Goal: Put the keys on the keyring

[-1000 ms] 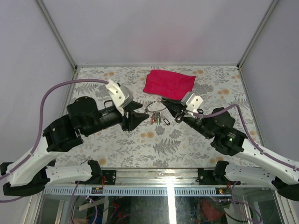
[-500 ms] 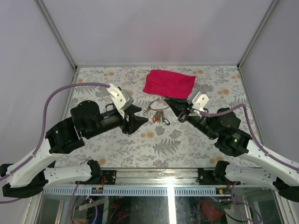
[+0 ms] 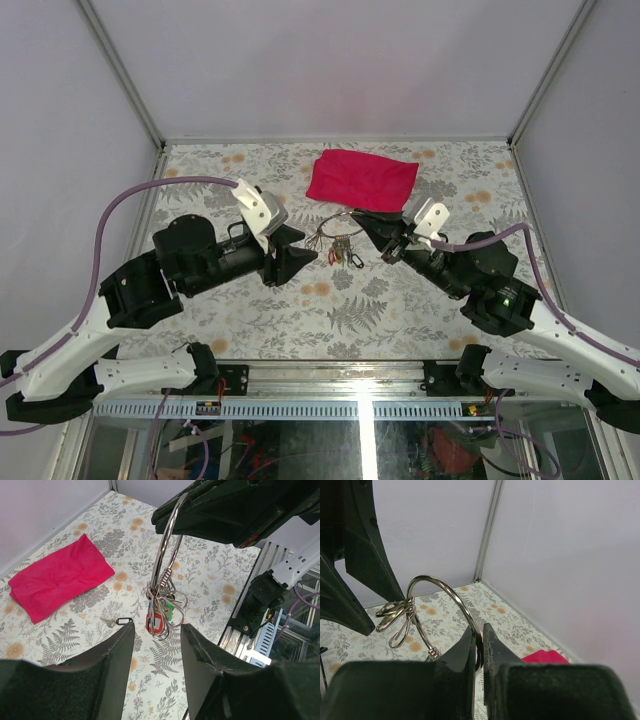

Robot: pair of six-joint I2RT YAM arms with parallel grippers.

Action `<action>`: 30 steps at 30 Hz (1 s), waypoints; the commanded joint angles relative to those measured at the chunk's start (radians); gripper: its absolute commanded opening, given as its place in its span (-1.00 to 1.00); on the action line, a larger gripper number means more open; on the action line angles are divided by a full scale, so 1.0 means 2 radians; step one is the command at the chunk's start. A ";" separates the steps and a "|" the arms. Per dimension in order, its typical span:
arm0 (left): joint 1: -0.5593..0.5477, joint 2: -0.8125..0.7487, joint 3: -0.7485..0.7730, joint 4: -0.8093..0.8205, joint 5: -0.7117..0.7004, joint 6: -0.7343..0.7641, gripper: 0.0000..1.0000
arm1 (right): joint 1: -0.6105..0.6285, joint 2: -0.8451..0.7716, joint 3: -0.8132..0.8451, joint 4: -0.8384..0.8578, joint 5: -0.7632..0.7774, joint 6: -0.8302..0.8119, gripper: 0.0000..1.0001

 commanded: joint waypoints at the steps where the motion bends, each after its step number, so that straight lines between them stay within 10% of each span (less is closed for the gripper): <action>1: 0.001 -0.017 0.002 0.036 -0.009 0.005 -0.14 | 0.001 -0.015 0.019 0.029 -0.002 0.006 -1.00; 21: 0.001 -0.006 0.006 0.050 -0.014 0.021 -0.18 | 0.001 -0.011 0.016 0.038 -0.015 0.018 -1.00; 30: 0.001 -0.004 0.012 0.050 -0.012 0.026 -0.53 | 0.001 -0.010 0.013 0.040 -0.012 0.016 -1.00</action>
